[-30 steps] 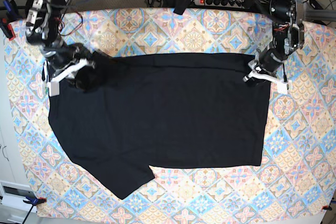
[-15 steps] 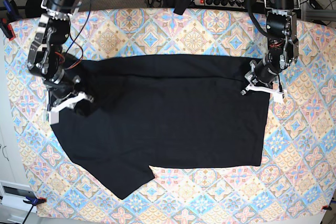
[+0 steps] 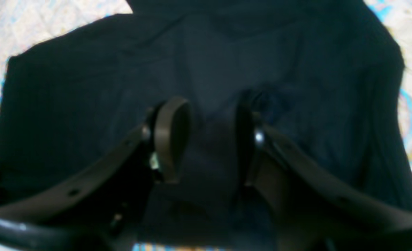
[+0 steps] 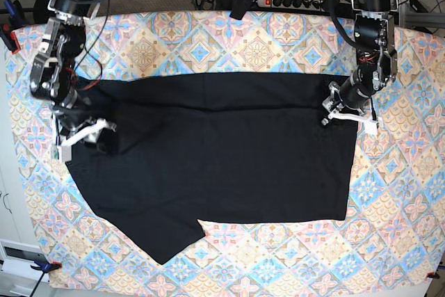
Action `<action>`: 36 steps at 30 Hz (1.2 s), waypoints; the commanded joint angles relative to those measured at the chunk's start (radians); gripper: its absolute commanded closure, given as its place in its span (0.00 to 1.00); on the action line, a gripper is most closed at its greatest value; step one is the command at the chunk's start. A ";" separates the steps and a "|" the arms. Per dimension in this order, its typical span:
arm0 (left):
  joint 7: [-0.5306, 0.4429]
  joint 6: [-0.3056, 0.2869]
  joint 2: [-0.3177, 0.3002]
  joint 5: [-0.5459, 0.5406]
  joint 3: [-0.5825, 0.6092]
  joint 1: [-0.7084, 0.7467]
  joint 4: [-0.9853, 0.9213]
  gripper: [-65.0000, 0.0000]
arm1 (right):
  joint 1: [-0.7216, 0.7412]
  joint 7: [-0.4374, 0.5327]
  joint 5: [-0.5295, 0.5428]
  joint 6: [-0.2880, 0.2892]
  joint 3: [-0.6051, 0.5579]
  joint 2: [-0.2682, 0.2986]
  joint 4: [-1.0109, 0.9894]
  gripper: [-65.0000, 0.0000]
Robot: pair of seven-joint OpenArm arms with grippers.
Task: Fold the T-shirt properly
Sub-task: 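Lower the shirt and reposition both grippers along the shoulder edge, then drag the shirt by its shoulder edge with both grippers toward the robot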
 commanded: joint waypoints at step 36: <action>0.154 -0.007 0.063 -0.005 -0.228 0.087 -0.040 0.43 | -0.317 0.019 0.015 0.008 0.006 0.048 0.198 0.62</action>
